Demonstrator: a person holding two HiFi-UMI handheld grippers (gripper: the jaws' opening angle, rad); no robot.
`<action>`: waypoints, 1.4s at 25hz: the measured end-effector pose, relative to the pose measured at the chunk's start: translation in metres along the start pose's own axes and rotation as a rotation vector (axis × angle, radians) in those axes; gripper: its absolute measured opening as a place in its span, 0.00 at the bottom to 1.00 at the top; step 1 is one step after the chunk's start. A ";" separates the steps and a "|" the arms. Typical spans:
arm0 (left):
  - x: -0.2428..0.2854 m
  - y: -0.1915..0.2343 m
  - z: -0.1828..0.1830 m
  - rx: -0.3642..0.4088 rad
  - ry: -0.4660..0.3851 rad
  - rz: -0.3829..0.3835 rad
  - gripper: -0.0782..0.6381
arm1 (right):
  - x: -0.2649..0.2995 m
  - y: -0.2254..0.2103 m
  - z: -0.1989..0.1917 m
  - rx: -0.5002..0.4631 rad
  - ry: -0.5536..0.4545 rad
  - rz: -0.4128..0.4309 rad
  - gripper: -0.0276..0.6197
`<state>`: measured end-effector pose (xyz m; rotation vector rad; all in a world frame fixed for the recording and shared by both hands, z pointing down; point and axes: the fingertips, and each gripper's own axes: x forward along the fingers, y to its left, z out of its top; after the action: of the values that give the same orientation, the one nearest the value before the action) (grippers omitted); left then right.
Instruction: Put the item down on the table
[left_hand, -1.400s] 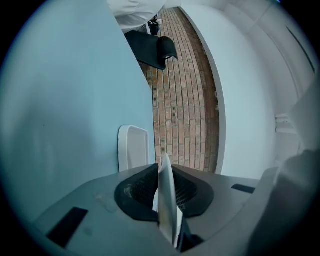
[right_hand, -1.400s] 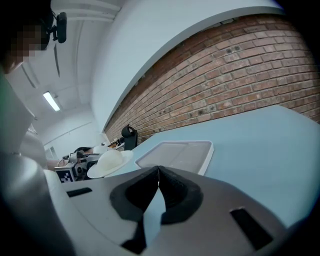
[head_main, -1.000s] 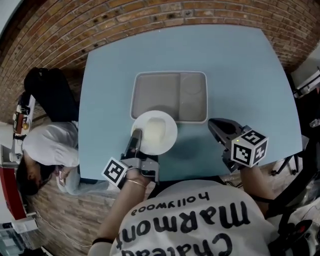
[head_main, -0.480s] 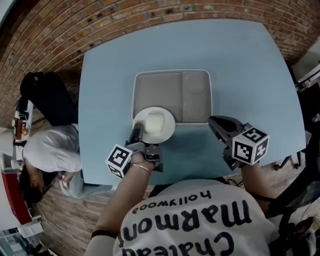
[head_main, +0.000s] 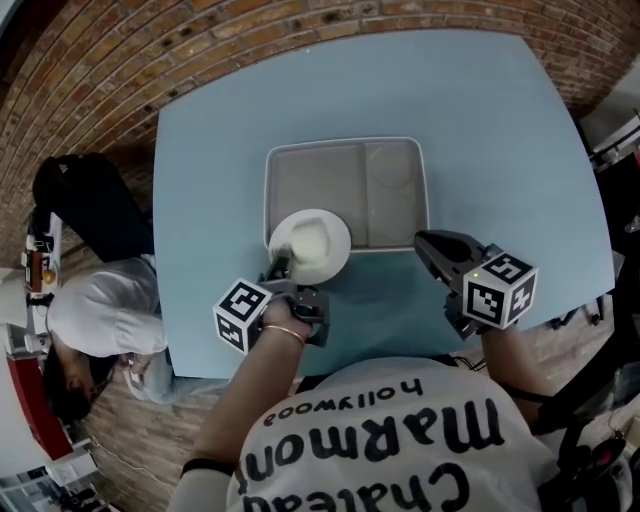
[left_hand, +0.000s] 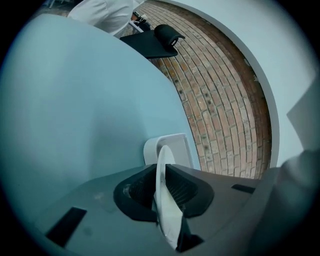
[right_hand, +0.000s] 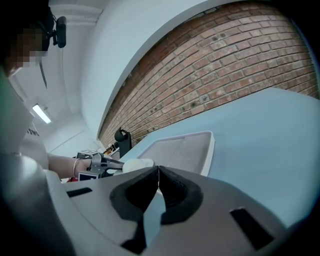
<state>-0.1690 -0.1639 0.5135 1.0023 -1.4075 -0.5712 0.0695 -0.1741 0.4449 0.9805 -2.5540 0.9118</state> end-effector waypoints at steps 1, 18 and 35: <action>0.001 0.001 -0.001 -0.008 0.007 -0.003 0.15 | 0.000 0.000 -0.001 0.001 0.002 -0.001 0.06; 0.001 0.000 0.003 -0.038 0.049 -0.062 0.18 | 0.010 0.012 -0.004 -0.023 0.035 0.024 0.06; -0.013 0.005 0.017 0.058 0.003 -0.034 0.18 | 0.013 0.022 -0.006 -0.039 0.051 0.045 0.06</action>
<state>-0.1879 -0.1548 0.5084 1.0739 -1.4135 -0.5564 0.0452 -0.1641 0.4451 0.8814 -2.5507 0.8842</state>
